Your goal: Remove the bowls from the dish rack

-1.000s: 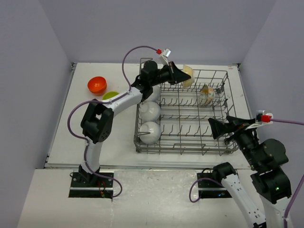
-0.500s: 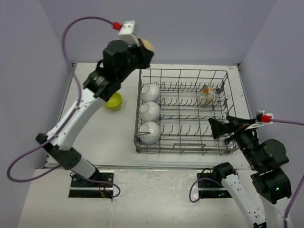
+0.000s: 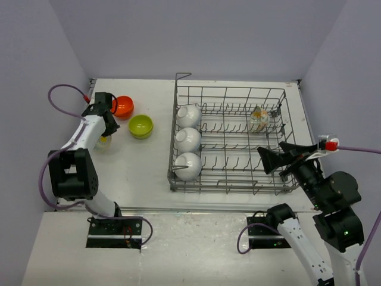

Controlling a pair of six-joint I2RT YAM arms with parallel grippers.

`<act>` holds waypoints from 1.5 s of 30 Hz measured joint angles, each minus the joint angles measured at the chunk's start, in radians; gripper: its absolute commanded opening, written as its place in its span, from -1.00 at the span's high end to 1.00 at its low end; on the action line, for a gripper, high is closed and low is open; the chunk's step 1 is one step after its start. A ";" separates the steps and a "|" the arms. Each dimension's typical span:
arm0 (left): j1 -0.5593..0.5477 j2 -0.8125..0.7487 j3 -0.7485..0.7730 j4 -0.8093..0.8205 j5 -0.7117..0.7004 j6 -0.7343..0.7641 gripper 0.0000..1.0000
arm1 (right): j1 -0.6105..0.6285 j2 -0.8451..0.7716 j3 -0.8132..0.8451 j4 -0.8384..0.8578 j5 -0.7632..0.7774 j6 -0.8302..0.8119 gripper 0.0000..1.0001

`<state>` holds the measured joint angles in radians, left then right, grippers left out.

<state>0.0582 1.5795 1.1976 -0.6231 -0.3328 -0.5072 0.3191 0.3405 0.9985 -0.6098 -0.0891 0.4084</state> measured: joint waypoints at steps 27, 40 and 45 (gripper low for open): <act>-0.041 0.285 0.169 0.013 0.056 0.038 -0.21 | 0.000 0.023 -0.005 0.004 -0.010 -0.002 -0.97; -0.406 -0.335 0.212 0.011 0.017 0.024 -1.00 | 0.001 0.301 0.040 -0.003 0.153 -0.019 -0.98; -0.524 -0.596 0.156 0.026 0.054 0.012 -1.00 | 0.001 0.631 0.181 -0.029 0.418 -0.079 -0.98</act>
<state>-0.4656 0.9833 1.3533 -0.5976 -0.2787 -0.4953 0.3199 0.9714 1.1797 -0.6384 0.3294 0.3294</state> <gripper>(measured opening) 0.997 0.987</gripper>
